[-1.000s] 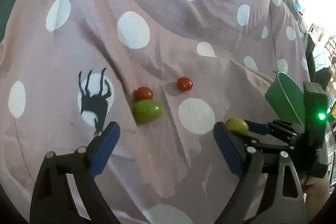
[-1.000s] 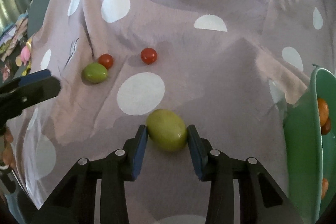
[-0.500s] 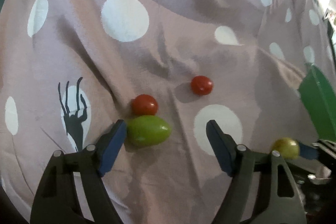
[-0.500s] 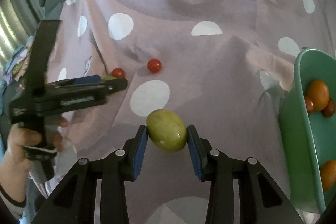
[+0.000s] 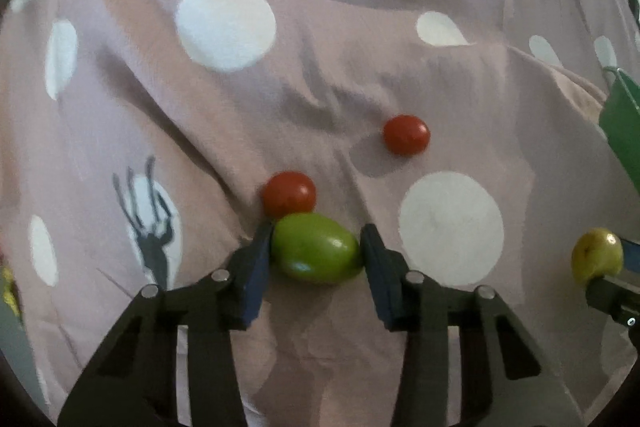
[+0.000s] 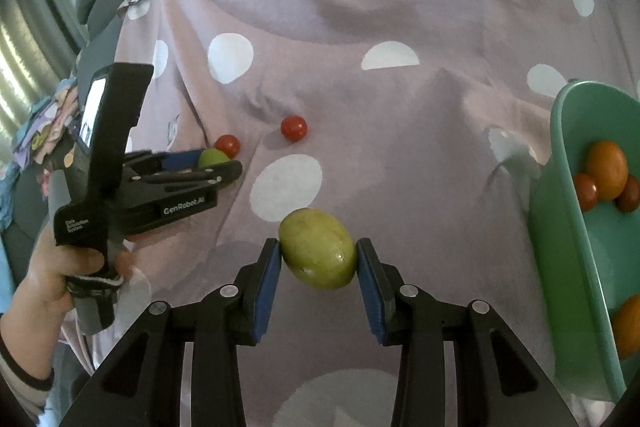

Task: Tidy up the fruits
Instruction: 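Grasp a green plum with the left tool while the right tool grasps the other plum, then carry both green plums over the green bowl and lower them inside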

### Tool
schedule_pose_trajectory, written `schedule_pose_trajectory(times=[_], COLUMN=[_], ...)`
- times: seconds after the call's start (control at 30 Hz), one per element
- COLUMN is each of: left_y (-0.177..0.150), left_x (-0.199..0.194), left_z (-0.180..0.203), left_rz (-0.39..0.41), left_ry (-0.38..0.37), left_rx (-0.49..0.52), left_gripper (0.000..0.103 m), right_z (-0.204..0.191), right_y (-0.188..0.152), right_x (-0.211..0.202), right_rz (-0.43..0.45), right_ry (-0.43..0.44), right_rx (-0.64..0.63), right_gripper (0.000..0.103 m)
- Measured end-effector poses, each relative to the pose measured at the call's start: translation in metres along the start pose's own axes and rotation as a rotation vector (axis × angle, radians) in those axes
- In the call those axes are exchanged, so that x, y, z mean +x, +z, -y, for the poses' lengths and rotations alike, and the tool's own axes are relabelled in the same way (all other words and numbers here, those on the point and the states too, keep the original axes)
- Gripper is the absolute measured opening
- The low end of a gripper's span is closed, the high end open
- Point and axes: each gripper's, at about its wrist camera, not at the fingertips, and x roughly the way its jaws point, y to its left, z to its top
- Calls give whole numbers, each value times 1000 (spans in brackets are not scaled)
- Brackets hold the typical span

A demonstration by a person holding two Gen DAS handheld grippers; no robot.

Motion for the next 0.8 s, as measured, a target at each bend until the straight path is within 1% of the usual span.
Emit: schedule_pose_trajectory(times=[0.1, 0.3, 0.37, 0.5, 0.7, 0.8], left_y=[-1, -5, -12, -25, -47, -56], left_x=[1, -6, -12, -28, -55, -77], left_z=[-1, -9, -12, -7, -4, 1], left_rz=[2, 8, 4, 4, 7, 18], left_ry=[3, -57, -59, -85, -96, -93], left_rx=[4, -41, -53, -74, -82, -87], left_gripper=[43, 43, 43, 43, 43, 43], right_z=[1, 2, 3, 3, 2, 1], right_y=[-1, -3, -4, -9, -20, -26], right_x=[-1, -2, -2, -2, -7, -12], right_rz=[4, 17, 15, 10, 4, 4], right_ry=[2, -5, -6, -8, -19, -26], right_rx=[0, 7, 12, 25, 38, 51], right_gripper=[40, 40, 40, 40, 40, 40])
